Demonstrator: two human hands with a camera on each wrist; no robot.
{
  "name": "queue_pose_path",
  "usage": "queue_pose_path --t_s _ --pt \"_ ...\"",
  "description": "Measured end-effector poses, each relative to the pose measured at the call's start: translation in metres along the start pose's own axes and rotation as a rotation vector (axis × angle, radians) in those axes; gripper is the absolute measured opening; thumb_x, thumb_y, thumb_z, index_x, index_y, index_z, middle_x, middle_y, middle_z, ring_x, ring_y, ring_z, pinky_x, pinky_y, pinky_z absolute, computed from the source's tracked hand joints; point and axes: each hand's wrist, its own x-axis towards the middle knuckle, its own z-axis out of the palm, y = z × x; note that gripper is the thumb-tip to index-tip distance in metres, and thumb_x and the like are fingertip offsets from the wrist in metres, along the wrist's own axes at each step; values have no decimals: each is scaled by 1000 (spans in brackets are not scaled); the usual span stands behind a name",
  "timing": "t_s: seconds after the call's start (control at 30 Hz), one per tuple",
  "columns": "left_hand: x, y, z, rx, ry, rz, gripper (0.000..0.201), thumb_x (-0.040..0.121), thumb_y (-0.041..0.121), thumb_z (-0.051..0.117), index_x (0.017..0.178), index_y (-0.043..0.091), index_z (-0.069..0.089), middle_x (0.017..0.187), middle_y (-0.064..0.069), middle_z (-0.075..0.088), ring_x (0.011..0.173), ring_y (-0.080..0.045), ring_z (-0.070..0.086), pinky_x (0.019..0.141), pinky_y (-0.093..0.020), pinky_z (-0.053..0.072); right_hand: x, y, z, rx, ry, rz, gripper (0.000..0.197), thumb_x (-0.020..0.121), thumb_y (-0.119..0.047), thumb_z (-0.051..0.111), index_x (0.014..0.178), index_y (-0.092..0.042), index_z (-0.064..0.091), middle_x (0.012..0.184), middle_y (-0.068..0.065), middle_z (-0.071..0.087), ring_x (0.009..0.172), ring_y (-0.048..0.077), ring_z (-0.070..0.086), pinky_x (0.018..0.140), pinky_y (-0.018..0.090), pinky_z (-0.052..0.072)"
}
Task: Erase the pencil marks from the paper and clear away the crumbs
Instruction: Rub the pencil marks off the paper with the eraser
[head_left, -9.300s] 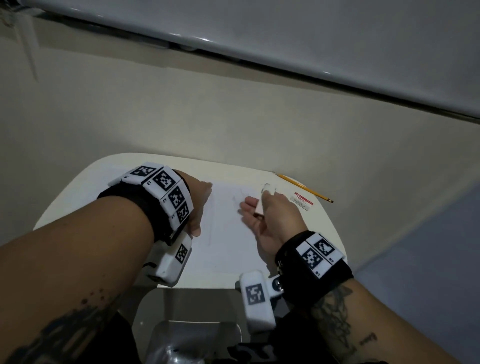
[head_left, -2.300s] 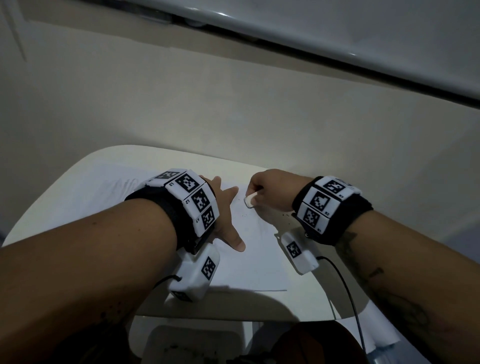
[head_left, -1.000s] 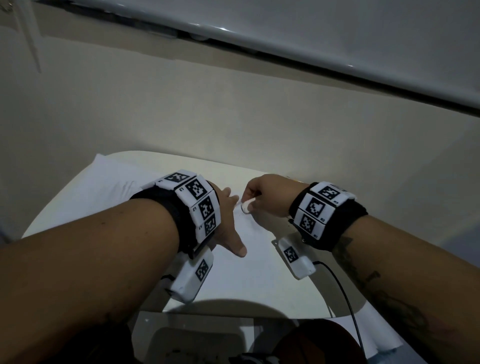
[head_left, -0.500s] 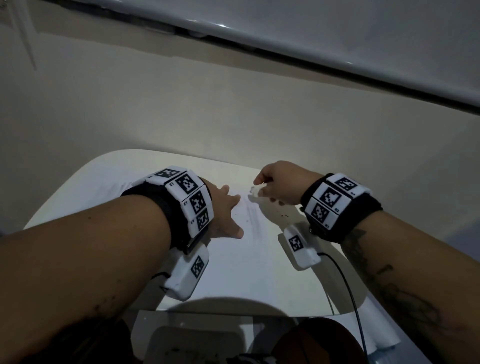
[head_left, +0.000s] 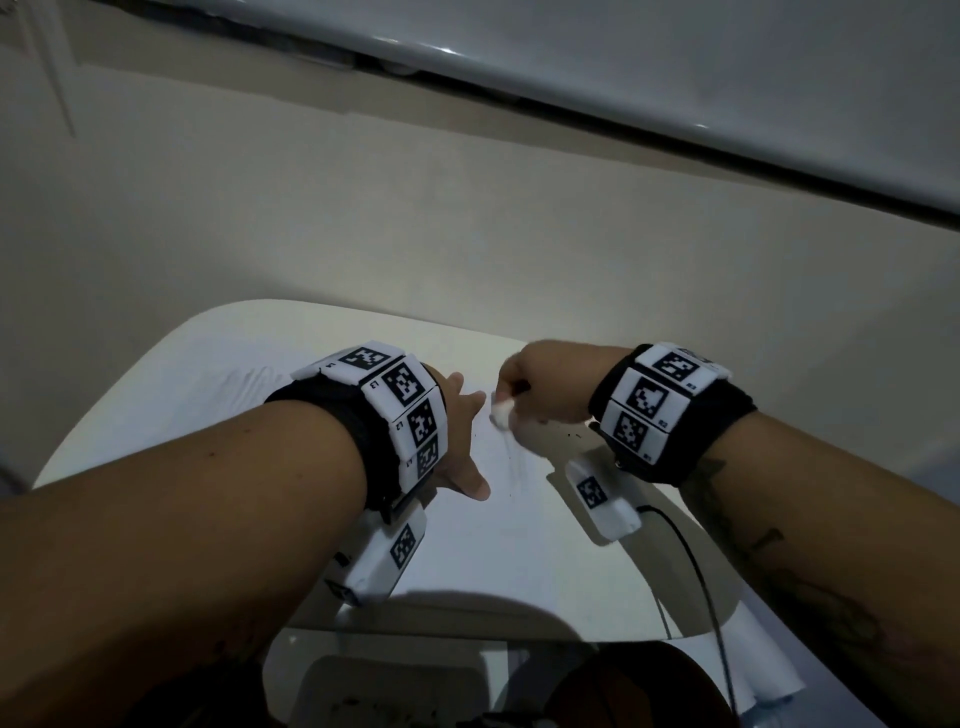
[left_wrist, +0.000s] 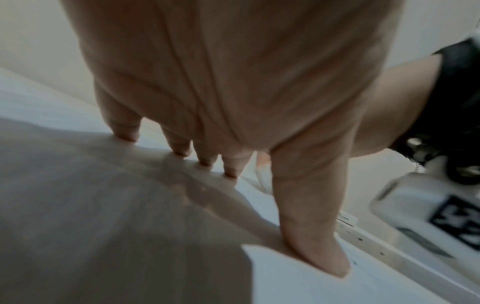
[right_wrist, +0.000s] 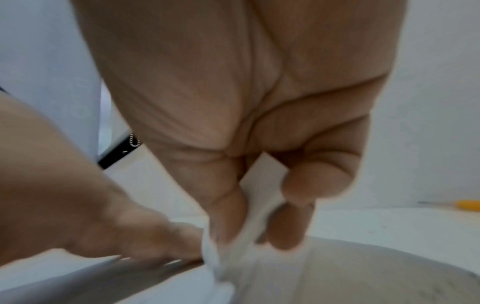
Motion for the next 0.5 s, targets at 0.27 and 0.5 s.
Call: queue_pose_path --t_s 0.27,0.5 --pt "-11 3 -6 -24 16 -1 113 77 76 57 157 20 1 165 -6 -1 150 -31 7 117 -52 13 22 6 6 65 92 -26 18 91 -40 65 97 -23 67 87 -11 62 85 12 61 74 27 46" --pt "-13 7 -8 -6 13 -9 114 77 76 57 157 20 0 165 -6 -1 151 -30 8 116 -52 16 24 5 -3 37 139 -27 22 91 -38 65 103 -21 67 97 -7 65 89 14 61 77 28 46"
